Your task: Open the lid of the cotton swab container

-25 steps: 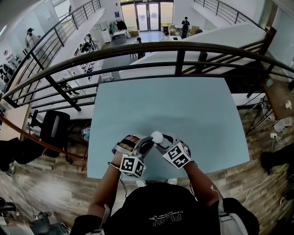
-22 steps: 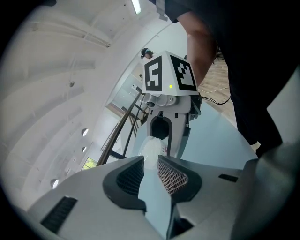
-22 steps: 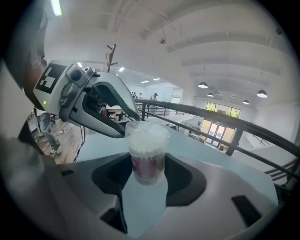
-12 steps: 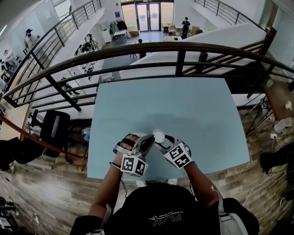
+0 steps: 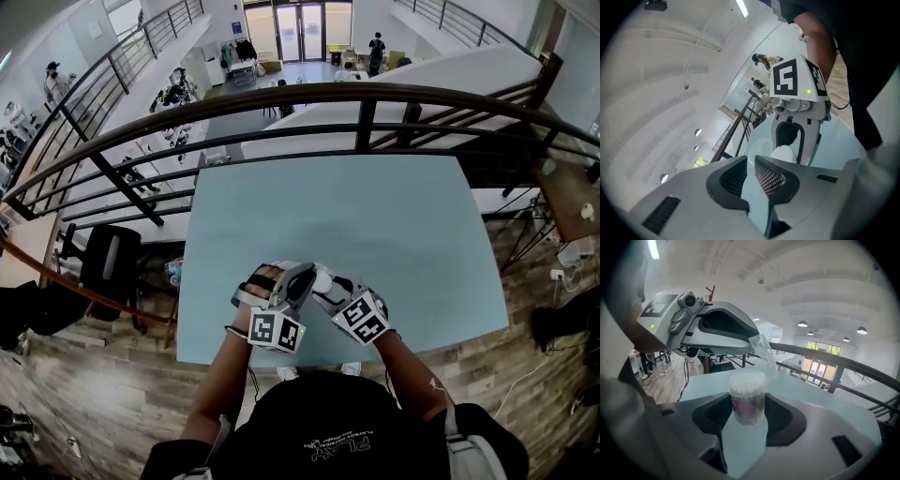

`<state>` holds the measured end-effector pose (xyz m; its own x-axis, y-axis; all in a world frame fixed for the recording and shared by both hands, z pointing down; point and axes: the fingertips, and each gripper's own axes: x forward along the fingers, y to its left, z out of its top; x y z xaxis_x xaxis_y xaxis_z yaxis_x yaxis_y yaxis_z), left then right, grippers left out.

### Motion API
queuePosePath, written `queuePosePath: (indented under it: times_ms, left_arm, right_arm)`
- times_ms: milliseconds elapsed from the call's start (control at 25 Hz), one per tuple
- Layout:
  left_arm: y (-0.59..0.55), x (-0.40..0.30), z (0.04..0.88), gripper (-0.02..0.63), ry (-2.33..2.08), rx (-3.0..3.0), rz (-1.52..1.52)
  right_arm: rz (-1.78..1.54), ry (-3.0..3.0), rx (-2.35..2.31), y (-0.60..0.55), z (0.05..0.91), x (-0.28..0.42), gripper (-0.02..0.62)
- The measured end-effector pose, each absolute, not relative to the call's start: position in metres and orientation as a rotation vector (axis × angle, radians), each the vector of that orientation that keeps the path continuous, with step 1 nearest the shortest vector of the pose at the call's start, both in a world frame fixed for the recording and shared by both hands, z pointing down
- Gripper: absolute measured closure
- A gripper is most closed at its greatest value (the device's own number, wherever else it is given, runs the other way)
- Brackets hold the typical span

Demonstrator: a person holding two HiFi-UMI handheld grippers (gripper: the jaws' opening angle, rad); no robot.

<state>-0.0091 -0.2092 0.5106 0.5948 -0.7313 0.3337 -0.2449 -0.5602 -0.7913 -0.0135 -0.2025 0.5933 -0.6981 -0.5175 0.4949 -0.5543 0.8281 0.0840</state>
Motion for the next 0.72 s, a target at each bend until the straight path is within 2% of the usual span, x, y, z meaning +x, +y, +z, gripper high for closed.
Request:
queuePosePath:
  times_ms: [720]
  left_arm:
    - [-0.224,-0.006,0.512,0.543,0.784,-2.099,-0.894]
  right_arm:
    - [0.014,-2.513,0.665,-0.181,0.590,-0.029,0.370]
